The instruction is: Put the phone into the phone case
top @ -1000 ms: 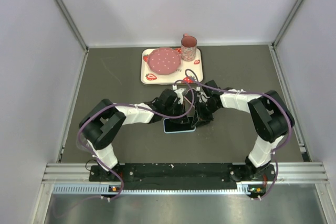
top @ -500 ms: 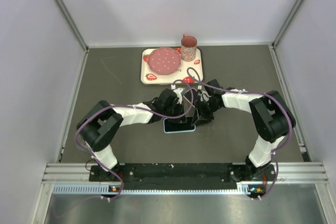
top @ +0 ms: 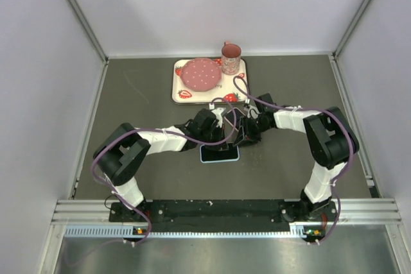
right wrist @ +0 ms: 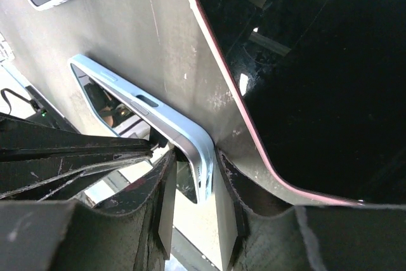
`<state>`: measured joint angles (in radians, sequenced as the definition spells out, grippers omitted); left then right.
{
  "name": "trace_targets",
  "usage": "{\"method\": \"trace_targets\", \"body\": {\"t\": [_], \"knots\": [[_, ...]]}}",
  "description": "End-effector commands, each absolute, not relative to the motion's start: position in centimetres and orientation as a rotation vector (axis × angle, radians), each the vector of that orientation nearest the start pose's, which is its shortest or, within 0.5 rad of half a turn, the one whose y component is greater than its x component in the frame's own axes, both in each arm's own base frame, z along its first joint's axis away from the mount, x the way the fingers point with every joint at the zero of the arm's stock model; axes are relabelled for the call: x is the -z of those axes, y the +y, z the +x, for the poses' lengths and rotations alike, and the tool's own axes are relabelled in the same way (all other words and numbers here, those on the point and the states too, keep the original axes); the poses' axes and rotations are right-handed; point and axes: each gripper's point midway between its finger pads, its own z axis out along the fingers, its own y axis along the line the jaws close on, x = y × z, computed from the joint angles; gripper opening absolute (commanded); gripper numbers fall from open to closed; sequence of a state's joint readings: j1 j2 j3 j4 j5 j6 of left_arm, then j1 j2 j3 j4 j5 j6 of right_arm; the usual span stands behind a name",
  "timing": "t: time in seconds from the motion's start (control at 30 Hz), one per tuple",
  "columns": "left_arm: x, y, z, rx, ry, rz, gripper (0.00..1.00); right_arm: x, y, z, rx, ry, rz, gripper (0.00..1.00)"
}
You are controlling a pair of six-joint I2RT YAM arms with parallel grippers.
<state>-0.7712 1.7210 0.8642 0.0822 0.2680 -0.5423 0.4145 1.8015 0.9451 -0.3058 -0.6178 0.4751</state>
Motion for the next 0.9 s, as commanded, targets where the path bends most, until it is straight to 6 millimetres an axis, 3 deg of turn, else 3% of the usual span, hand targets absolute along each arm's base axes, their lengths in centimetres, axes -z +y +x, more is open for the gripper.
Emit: {"method": "trace_targets", "body": {"t": [0.0,0.17,0.6,0.87], "knots": [[0.9,-29.7,23.3,0.699,2.649,0.439,0.00,1.6,22.2,26.5,-0.853,2.914,-0.101,0.27],[0.9,-29.6,23.4,0.685,2.655,0.443,0.00,3.0,20.5,25.5,-0.705,2.996,-0.096,0.18],[0.9,-29.6,23.7,0.651,2.661,0.446,0.00,7.3,17.1,23.0,-0.162,3.174,-0.217,0.16],[0.8,-29.5,23.9,0.611,2.651,0.452,0.00,7.1,15.9,23.2,0.053,3.137,-0.280,0.06]]}}
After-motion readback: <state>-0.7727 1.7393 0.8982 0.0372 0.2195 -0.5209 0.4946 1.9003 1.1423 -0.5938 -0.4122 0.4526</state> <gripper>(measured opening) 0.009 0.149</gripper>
